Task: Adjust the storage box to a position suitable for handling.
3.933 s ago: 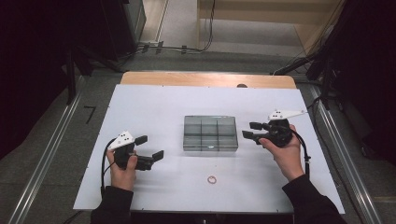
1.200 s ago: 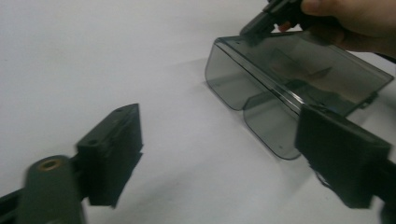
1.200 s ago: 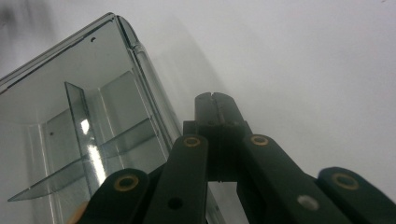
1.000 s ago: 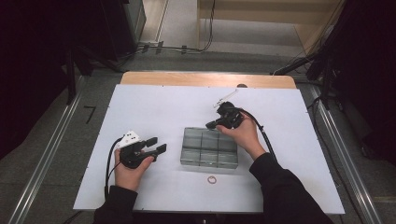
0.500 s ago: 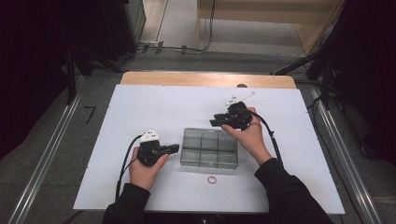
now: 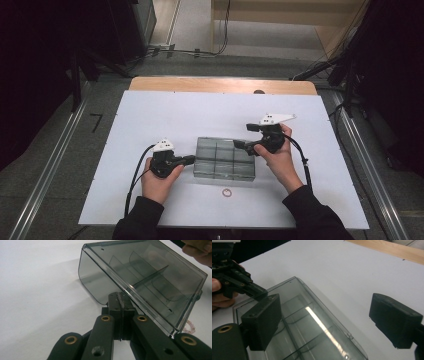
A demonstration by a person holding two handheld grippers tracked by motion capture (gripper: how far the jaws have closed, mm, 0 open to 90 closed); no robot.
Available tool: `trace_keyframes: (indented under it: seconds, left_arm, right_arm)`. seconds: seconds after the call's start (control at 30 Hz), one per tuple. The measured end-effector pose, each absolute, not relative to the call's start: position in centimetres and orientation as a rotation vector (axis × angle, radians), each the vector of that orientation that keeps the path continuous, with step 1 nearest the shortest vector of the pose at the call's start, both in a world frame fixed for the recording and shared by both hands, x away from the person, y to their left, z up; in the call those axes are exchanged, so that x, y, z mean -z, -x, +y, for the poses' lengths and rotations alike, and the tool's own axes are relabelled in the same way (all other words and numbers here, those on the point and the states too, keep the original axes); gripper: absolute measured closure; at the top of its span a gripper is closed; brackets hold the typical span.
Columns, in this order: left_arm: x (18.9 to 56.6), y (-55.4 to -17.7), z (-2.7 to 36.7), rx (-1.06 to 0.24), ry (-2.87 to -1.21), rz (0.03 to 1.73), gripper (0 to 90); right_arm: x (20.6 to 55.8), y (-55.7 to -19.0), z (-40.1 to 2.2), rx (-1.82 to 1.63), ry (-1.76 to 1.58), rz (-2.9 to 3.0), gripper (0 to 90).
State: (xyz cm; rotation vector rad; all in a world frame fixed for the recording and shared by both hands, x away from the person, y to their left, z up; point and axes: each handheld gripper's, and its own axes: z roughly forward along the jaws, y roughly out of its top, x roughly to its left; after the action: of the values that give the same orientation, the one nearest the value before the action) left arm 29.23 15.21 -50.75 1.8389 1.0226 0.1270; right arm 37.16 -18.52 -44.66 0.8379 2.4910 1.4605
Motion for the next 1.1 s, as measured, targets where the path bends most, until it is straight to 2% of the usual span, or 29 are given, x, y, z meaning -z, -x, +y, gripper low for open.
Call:
trace_keyframes:
  seconds: [0.27,0.63,0.83,0.97,1.07,1.1]
  left_arm:
    - [50.7,-29.1,14.6,-0.124,-1.851,1.002,90.0]
    - [50.7,-29.1,13.7,-0.117,-1.85,0.997,90.0]
    - [50.8,-29.1,13.5,-0.1,-1.856,0.999,90.0]
    - [50.8,-28.8,13.7,-0.088,-1.853,0.98,90.0]
    - [50.8,-28.5,13.7,-0.089,-1.855,0.966,90.0]
    - [50.8,-28.3,13.7,-0.087,-1.86,0.962,90.0]
  right_arm:
    - [44.9,-34.9,-21.2,-1.499,-0.828,2.434,0.6]
    - [46.1,-32.4,-25.4,-1.511,-0.878,2.372,0.7]
    - [46.1,-31.5,-27.2,-1.52,-0.896,2.35,4.1]
    - [46.3,-30.9,-28.6,-1.525,-0.913,2.338,13.6]
    - [46.6,-30.4,-29.2,-1.45,-0.947,2.288,30.7]
    - [46.8,-30.3,-29.4,-1.447,-0.956,2.275,39.7]
